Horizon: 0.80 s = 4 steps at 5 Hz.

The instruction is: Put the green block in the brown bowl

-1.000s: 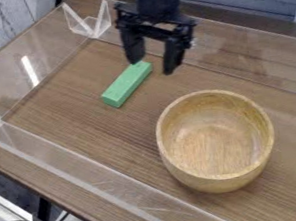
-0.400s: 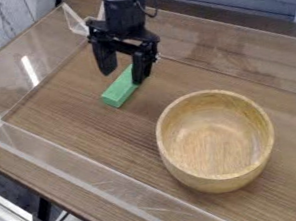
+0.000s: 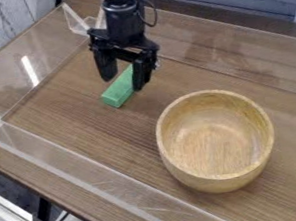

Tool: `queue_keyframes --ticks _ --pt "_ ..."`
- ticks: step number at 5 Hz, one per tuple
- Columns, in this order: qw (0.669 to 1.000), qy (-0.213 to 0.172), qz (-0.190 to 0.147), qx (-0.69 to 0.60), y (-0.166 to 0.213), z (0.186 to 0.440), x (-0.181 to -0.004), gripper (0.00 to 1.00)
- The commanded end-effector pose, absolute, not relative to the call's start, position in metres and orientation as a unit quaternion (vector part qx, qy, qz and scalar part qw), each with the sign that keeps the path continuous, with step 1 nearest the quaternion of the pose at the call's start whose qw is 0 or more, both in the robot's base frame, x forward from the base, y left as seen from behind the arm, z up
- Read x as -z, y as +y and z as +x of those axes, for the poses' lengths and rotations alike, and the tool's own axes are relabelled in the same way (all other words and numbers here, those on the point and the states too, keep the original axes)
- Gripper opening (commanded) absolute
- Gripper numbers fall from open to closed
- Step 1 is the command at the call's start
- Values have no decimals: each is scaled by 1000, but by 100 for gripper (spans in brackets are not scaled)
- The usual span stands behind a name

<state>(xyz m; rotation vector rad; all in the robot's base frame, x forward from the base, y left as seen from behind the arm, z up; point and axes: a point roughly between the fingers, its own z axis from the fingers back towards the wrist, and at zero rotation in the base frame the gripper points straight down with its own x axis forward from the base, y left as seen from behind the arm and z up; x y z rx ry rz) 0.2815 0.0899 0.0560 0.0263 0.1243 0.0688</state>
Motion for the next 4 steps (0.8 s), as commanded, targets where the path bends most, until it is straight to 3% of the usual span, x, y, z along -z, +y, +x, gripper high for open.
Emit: queue_keyframes --ticks 1,4 --pt "998 42 21 -33 92 290 -63 100" --pt "999 35 25 -32 92 301 -60 100"
